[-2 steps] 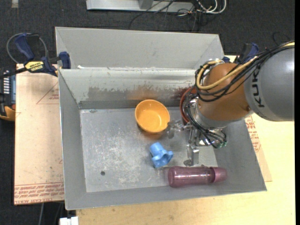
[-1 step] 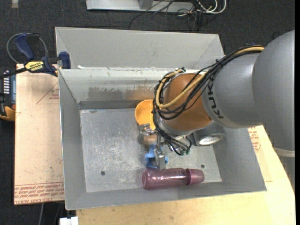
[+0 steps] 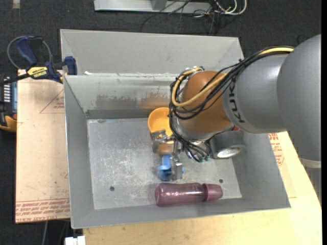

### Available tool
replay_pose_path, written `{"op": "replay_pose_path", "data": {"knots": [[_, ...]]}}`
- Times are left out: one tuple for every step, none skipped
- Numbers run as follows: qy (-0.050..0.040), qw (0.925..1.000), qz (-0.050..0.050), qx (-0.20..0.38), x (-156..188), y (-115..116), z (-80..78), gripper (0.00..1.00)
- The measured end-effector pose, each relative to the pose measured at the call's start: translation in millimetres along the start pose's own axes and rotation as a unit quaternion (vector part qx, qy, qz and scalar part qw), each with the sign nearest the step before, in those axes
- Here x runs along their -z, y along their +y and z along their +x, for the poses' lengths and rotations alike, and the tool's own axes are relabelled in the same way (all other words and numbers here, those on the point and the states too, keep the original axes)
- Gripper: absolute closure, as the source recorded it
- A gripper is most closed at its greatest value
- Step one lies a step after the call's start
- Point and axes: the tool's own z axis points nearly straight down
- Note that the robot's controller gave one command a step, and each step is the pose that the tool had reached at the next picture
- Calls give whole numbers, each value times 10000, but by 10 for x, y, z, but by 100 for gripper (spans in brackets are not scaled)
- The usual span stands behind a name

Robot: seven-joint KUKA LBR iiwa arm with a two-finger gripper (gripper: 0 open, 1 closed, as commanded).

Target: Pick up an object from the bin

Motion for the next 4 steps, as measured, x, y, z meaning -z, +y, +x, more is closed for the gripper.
{"op": "replay_pose_path", "data": {"knots": [[-91, 9996, -6, 273, 963, 594, -118, 0], [0, 9934, 16, 1146, 157, 101, 35, 0], [-80, 9992, -6, 381, 522, 526, 29, 0], [8, 9909, 18, 1346, -113, -75, 70, 0]]}}
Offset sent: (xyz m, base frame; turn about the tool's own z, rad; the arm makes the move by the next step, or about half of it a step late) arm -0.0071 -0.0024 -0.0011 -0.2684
